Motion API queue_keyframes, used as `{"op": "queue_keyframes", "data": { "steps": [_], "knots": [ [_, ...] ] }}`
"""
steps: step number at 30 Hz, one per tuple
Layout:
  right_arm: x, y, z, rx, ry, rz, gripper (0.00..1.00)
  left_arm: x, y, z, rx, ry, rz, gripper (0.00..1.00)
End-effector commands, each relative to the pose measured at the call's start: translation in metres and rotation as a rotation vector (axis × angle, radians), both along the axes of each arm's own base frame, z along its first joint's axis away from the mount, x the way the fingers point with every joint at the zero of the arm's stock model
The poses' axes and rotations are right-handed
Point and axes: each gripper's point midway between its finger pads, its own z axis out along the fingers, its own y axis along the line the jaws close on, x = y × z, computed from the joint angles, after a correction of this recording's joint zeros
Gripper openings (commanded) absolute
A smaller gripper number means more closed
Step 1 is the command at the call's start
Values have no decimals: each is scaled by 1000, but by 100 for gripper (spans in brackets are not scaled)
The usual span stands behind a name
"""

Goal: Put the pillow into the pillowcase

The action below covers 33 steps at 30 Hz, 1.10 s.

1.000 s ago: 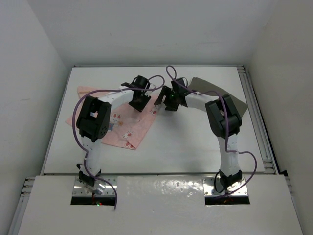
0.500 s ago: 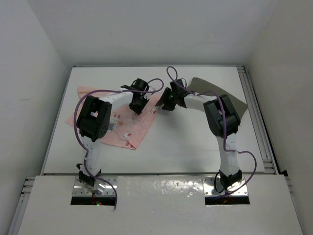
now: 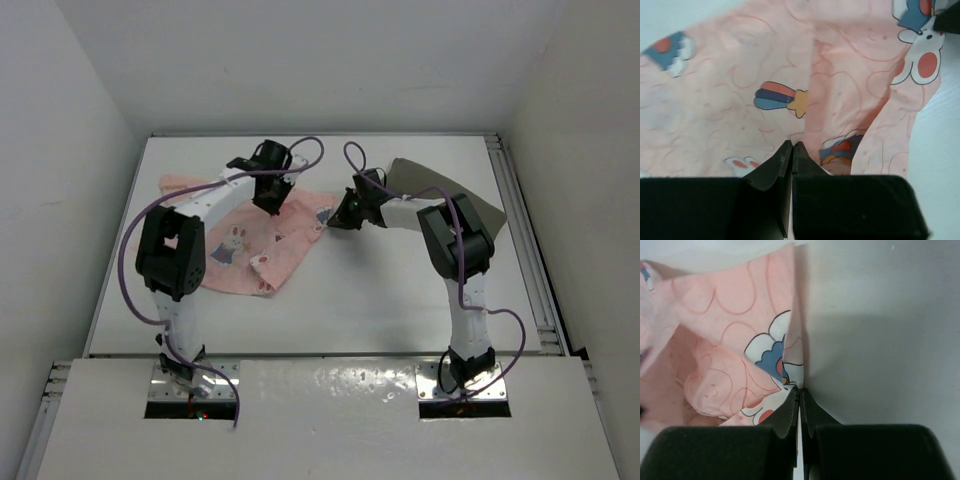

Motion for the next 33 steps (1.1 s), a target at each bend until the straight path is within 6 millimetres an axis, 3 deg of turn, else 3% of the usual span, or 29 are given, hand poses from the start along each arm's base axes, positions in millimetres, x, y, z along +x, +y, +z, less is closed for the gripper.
{"op": "queue_keyframes", "data": {
  "steps": [1, 8, 11, 12, 13, 15, 16, 17, 18, 19, 22, 25, 26, 27, 28, 29, 30, 32, 33],
  "knots": [
    [-1, -19, 6, -57, -50, 26, 0, 10, 16, 59, -17, -126, 14, 0],
    [-3, -19, 16, -40, -86, 81, 0, 4, 28, 54, -3, -99, 20, 0],
    [2, -25, 27, -62, -118, 112, 0, 10, 28, 72, -39, -119, 28, 0],
    [0, -28, 29, -87, -138, 174, 5, 11, 28, 79, -48, -131, 27, 0],
    [7, -30, 50, -83, -185, 219, 21, 12, 26, 85, -59, -143, 18, 0],
    [1, -37, 73, -119, -253, 352, 71, 10, 16, 98, -99, -164, -30, 0],
    [6, -50, 104, -161, -335, 354, 83, 9, 14, 100, -112, -167, -44, 0],
    [8, -69, 110, -254, -356, 330, 94, 7, 8, 100, -131, -159, -66, 0],
    [11, -82, 123, -337, -420, 364, 99, 6, 5, 100, -138, -157, -77, 0],
    [16, -97, 150, -394, -489, 347, 99, 3, 0, 96, -152, -138, -91, 0],
    [28, -151, 169, -625, -534, 275, 99, 0, -11, 94, -179, -112, -123, 0],
    [45, -213, 166, -839, -469, 164, 99, -4, -21, 98, -203, -106, -175, 0],
    [45, -228, 141, -882, -377, 172, 99, -5, -21, 102, -202, -116, -183, 0],
    [48, -239, 131, -910, -331, 161, 99, -6, -22, 101, -198, -115, -192, 0],
    [59, -261, 134, -958, -304, 107, 99, -6, -20, 100, -184, -119, -195, 0],
    [61, -270, 125, -984, -260, 102, 99, -5, -19, 98, -175, -118, -192, 0],
    [65, -278, 97, -1012, -196, 110, 99, -5, -18, 96, -168, -116, -190, 0],
    [79, -297, 92, -1054, -170, 56, 99, -5, -15, 88, -155, -99, -181, 0],
    [79, -300, 70, -1057, -128, 71, 99, -5, -16, 87, -156, -94, -179, 0]
  ]
}}
